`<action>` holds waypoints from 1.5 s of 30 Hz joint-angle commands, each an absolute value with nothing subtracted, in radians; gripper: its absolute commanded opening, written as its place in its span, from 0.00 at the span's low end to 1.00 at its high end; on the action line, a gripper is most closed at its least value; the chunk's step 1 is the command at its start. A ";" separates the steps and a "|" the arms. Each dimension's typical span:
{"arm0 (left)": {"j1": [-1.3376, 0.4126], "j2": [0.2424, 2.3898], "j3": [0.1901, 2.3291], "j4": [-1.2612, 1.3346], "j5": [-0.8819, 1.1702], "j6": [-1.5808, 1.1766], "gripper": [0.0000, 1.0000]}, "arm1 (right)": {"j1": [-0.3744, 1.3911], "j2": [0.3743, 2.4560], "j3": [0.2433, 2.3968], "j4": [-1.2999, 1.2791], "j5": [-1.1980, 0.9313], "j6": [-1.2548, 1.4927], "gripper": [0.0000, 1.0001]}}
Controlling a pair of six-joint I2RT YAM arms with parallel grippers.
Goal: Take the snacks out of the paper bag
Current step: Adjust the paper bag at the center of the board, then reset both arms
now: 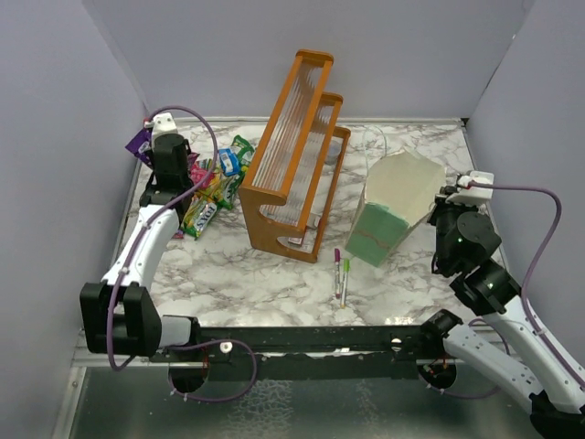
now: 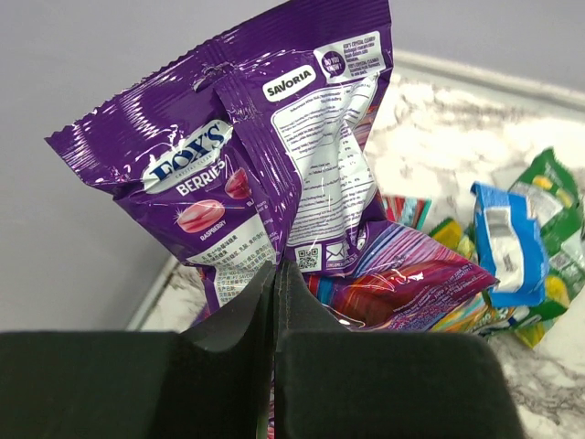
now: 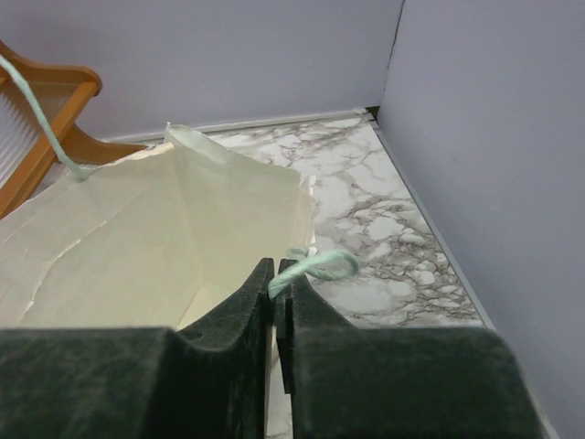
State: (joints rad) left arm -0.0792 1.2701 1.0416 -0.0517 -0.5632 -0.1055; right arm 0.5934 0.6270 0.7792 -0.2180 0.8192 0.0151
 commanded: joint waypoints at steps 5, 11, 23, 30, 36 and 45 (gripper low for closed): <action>-0.020 1.444 1.102 -0.100 -0.473 -0.187 0.00 | 0.588 0.645 0.821 -0.296 0.752 0.047 0.23; -0.009 1.592 1.150 -0.137 -0.472 -0.188 0.00 | 0.588 0.651 0.917 -0.383 0.682 0.082 0.40; -0.008 1.591 1.174 -0.187 -0.406 -0.228 0.54 | 0.588 0.525 1.053 -0.578 0.485 0.110 0.99; -0.014 1.408 1.136 -0.184 -0.349 -0.213 0.84 | 0.588 0.481 1.115 -0.645 0.387 0.152 0.99; -0.034 1.132 1.167 -0.194 -0.118 -0.236 0.92 | 0.588 0.479 1.185 -0.655 0.447 0.152 0.99; -0.237 1.007 1.633 -0.346 0.157 -0.188 0.93 | 0.588 0.582 1.399 -0.648 0.375 0.118 0.99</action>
